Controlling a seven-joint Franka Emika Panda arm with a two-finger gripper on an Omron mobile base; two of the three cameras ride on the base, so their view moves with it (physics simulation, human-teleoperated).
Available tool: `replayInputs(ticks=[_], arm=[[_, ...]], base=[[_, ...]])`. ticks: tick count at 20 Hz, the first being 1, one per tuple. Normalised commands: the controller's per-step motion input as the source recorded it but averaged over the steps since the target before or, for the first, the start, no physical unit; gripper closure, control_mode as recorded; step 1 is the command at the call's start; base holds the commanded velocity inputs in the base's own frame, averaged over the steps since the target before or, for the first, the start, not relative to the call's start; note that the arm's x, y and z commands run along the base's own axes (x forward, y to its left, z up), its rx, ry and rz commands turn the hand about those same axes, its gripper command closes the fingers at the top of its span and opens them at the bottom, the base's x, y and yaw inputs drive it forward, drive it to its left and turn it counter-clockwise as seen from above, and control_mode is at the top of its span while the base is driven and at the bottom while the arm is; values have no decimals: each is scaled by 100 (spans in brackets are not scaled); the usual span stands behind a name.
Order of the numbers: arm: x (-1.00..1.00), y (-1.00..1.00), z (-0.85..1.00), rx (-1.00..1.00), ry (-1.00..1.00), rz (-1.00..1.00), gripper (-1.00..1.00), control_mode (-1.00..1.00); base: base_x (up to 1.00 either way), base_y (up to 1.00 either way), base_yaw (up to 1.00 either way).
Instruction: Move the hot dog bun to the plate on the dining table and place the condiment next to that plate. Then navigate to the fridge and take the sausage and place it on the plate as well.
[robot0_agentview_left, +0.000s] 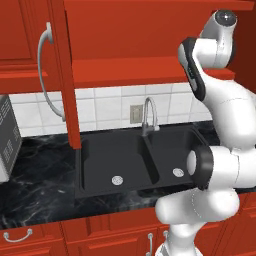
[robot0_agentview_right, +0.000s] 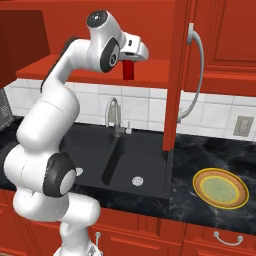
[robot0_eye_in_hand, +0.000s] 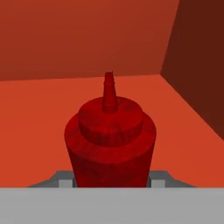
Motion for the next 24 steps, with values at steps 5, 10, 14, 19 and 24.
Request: replayInputs(ticks=[5, 10, 14, 19, 24], arm=[[-100, 0, 2, 3, 0, 14, 100, -100], [-100, 1, 12, 1, 0, 9, 100, -100], [-100, 8, 1, 0, 0, 0, 100, -100], [-100, 10, -5, 0, 0, 3, 100, -100], [-100, 21, -11, -2, 0, 7, 100, -100]], base=[[0, 0, 0], [0, 0, 0], [0, 0, 0], [0, 0, 0], [0, 0, 0]])
